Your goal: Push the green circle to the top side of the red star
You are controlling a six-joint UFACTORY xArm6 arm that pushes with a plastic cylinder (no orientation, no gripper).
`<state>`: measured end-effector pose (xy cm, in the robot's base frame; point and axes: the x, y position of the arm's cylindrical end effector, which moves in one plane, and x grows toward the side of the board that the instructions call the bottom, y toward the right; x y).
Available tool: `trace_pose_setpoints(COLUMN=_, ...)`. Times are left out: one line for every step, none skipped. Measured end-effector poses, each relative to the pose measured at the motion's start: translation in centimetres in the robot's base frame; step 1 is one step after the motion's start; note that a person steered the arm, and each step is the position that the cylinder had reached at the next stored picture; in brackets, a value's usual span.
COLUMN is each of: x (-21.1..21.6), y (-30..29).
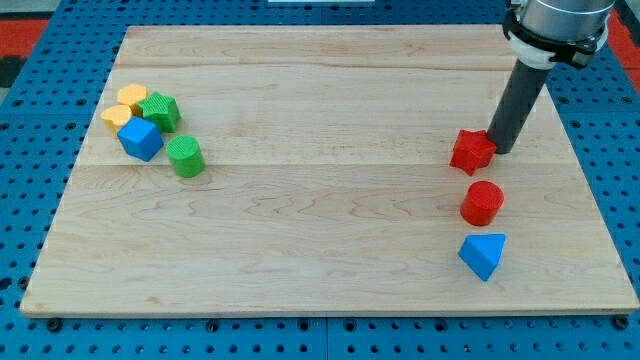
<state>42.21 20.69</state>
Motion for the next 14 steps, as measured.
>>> trace_pose_setpoints(x=-3.4, y=2.5)
trace_pose_setpoints(x=-6.5, y=-7.6)
trace_pose_setpoints(x=-9.2, y=-22.9)
trace_pose_setpoints(x=-5.2, y=-35.9)
trace_pose_setpoints(x=-4.0, y=-36.5)
trace_pose_setpoints(x=-3.2, y=-35.9)
trace_pose_setpoints(x=-0.9, y=-36.8)
trace_pose_setpoints(x=1.5, y=-39.1)
trace_pose_setpoints(x=3.5, y=-42.1)
trace_pose_setpoints(x=6.2, y=-38.6)
trace_pose_setpoints(x=2.9, y=-29.9)
trace_pose_setpoints(x=0.1, y=-22.7)
trace_pose_setpoints(x=-2.7, y=-20.5)
trace_pose_setpoints(x=-4.8, y=-20.9)
